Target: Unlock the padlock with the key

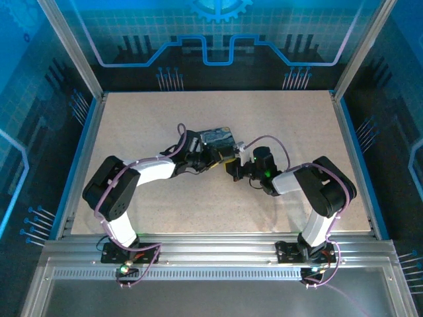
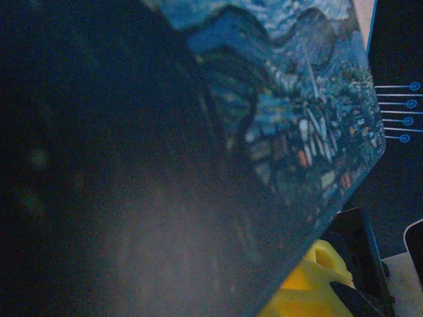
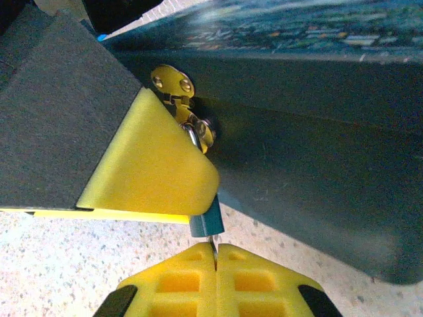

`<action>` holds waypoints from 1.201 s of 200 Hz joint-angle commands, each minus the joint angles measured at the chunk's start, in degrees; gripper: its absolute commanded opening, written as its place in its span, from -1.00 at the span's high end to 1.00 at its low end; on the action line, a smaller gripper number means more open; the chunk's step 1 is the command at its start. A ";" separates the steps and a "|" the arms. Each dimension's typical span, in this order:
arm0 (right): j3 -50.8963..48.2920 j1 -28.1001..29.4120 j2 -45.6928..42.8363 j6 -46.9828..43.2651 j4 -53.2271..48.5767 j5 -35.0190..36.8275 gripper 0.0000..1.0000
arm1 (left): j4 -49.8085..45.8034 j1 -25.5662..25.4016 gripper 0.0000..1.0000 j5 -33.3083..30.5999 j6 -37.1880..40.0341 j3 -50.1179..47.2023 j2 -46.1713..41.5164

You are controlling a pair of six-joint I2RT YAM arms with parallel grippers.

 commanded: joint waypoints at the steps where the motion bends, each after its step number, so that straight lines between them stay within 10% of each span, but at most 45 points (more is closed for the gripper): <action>1: 0.36 0.01 0.36 1.20 6.13 -1.48 1.00 | 0.81 -2.01 0.49 4.02 -0.92 -1.10 2.57; 97: 0.03 0.49 -1.26 0.45 -6.35 0.27 1.00 | -0.50 -0.81 -0.12 3.06 -0.03 -4.04 -3.14; 240: 3.95 3.89 -7.22 8.89 -24.86 -1.40 1.00 | 12.93 1.10 -0.35 -8.43 -9.13 -23.14 -19.97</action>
